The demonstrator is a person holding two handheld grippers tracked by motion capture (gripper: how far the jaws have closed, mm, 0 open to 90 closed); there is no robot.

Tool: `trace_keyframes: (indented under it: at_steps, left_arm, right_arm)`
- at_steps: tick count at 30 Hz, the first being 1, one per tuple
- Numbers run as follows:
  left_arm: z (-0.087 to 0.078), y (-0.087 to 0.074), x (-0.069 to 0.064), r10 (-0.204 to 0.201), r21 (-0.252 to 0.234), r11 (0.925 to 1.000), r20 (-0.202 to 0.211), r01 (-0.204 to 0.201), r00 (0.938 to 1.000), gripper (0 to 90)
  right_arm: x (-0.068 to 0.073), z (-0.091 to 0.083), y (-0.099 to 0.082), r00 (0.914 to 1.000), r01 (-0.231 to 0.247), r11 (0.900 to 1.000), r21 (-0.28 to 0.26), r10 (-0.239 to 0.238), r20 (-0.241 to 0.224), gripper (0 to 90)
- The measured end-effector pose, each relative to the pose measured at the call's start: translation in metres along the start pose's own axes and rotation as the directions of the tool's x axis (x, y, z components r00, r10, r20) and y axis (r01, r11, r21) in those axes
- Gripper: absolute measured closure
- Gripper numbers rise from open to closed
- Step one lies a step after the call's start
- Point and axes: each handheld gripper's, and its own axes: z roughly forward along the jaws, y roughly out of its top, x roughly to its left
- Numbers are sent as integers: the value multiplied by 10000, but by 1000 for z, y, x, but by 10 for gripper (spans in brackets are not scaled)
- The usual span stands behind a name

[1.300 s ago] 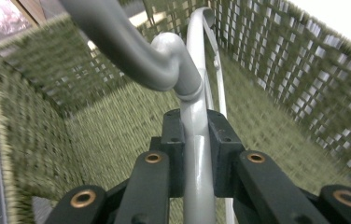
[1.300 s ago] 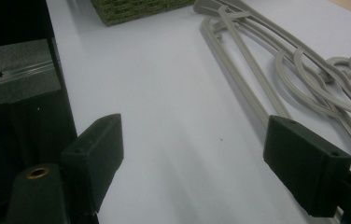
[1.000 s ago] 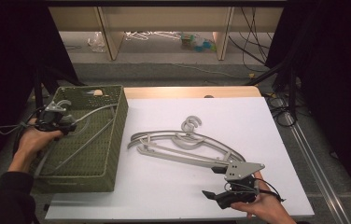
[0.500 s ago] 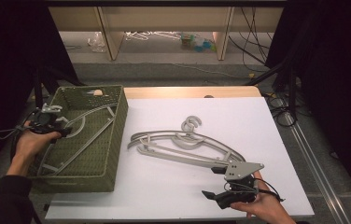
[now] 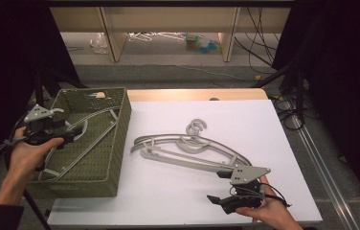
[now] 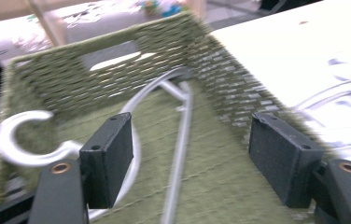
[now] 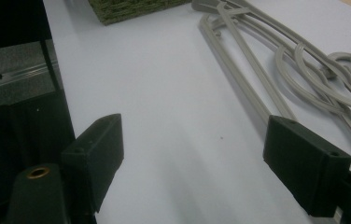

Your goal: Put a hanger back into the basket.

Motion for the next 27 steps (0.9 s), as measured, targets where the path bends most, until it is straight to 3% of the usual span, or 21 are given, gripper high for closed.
trace_keyframes:
  at_steps: [3,5,6,8,9,11,16,20,22,25,27]
  left_arm:
    - [-4,-2,-21,316,-383,9988,323,-303,9990,294]
    - [-8,-4,-45,570,-684,9963,855,-512,9947,284]
    - [-8,-4,-45,570,-684,9963,855,-512,9947,284]
    - [-10,-5,-61,776,-849,9941,1201,-676,9897,280]
    - [-12,-7,-76,1089,-998,9906,1549,-941,9819,278]
    - [-13,-8,-83,1151,-1064,9895,1687,-980,9789,278]
    - [-12,-14,-113,1329,-1211,9871,2524,-1050,9584,276]
    - [-6,-22,-132,1371,-1314,9862,3062,-1008,9420,268]
    - [-2,-26,-139,1419,-1426,9850,3490,-971,9263,233]
    - [0,-32,-148,1470,-1583,9829,3651,-943,9193,208]
    - [2,-37,-156,1469,-1636,9826,3935,-881,9075,193]
  right_arm:
    - [-2,-1,0,9998,-124,9999,-19,124,127,212]
    - [-4,-2,-1,9990,-309,9991,-285,318,310,211]
    - [-4,-2,-1,9990,-309,9991,-285,318,310,211]
    - [-6,-2,-2,9976,-527,9976,-448,545,419,209]
    - [-7,-2,-3,9969,-554,9972,-506,580,526,209]
    - [-7,-2,-3,9966,-603,9967,-536,632,534,209]
    - [-10,-4,-4,9951,-745,9942,-781,792,596,208]
    - [-11,-4,-5,9939,-878,9930,-790,927,605,206]
    - [-11,-4,-5,9929,-975,9922,-775,1024,612,206]
    - [-10,-4,-5,9927,-978,9918,-822,1031,631,205]
    - [-10,-4,-5,9928,-913,9922,-851,974,704,205]
